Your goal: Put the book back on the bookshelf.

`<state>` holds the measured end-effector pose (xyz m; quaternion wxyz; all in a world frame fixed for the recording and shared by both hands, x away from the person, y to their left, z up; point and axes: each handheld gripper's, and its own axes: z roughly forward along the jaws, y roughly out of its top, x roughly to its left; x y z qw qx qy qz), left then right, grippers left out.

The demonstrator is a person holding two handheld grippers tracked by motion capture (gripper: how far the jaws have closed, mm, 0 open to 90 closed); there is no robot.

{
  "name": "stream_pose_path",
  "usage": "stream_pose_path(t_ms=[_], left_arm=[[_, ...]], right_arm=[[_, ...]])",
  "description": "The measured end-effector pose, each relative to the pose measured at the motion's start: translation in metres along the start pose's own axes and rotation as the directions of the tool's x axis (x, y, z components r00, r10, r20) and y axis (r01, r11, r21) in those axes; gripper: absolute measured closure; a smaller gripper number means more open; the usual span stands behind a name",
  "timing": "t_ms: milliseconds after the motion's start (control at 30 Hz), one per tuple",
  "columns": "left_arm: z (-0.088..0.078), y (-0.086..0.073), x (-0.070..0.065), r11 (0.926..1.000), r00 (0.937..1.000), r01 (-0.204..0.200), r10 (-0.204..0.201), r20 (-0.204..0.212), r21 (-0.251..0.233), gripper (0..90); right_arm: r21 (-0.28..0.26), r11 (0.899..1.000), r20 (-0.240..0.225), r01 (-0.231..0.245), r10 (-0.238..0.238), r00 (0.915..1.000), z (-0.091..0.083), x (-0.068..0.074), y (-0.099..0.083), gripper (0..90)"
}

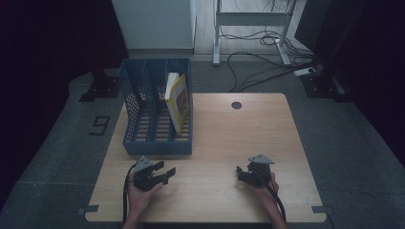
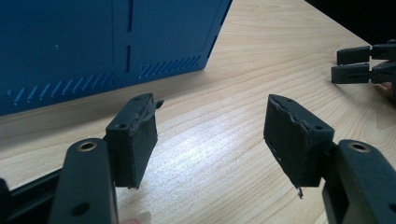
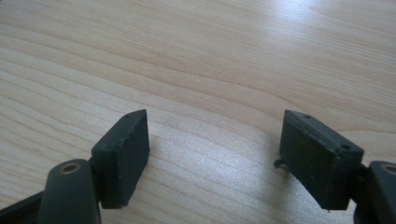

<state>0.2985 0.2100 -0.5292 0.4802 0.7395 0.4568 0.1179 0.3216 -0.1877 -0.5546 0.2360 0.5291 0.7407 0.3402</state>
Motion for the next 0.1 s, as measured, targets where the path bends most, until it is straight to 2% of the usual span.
stream_pose_path(t_ms=[100], left_arm=[[0.0021,-0.0009,-0.0002,1.0000,1.0000,0.001,-0.001,0.002,0.008,34.2]], right_arm=[[0.000,1.000,-0.001,0.000,0.000,1.0000,0.0000,-0.0001,0.0000,23.6]])
